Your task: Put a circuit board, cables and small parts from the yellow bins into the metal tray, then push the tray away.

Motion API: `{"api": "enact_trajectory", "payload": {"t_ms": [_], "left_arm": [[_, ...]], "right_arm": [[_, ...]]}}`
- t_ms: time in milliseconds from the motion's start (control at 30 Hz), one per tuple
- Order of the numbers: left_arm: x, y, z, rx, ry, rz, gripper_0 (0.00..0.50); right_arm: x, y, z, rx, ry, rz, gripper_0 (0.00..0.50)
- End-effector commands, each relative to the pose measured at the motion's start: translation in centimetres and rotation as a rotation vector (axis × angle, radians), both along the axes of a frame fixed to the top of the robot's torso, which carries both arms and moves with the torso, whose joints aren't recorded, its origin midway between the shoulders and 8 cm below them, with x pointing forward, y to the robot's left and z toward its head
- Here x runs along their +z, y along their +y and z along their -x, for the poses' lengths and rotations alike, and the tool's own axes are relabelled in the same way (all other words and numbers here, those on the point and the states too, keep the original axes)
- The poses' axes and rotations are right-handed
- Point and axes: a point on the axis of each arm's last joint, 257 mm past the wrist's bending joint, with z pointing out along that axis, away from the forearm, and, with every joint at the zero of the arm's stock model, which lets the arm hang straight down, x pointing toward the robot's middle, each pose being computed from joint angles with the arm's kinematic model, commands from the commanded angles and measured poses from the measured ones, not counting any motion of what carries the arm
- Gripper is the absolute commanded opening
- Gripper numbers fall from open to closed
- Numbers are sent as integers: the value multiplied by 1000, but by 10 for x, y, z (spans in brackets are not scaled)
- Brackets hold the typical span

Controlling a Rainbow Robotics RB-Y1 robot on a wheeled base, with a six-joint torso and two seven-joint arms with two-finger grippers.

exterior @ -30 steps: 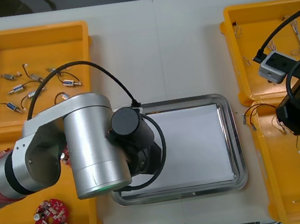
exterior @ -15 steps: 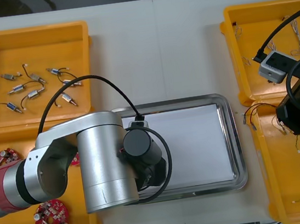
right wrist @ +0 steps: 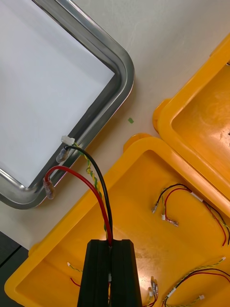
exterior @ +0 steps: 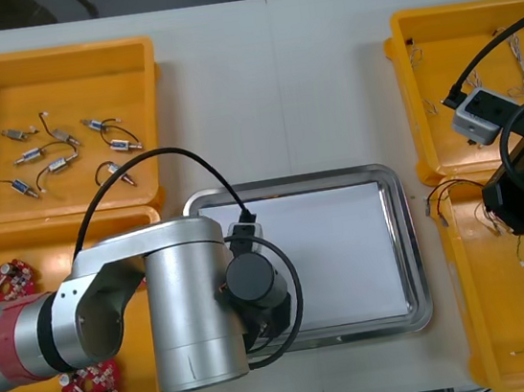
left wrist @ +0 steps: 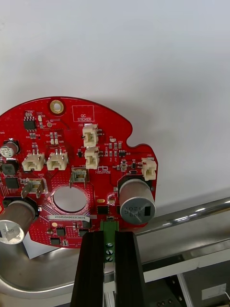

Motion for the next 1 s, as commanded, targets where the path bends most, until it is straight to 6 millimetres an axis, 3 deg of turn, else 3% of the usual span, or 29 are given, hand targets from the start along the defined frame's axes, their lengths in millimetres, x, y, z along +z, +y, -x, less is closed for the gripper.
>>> {"api": "enact_trajectory", "payload": {"t_ms": [33, 533, 1000], "left_arm": [[-10, -13, 19, 24, 31, 41, 0], [-23, -15, 27, 29, 38, 46, 0], [-28, -20, 17, 49, 30, 62, 0]], "right_arm": [[9, -6, -3, 25, -28, 48, 0], [9, -5, -3, 27, -29, 48, 0], [9, -4, -1, 32, -29, 49, 0]]}}
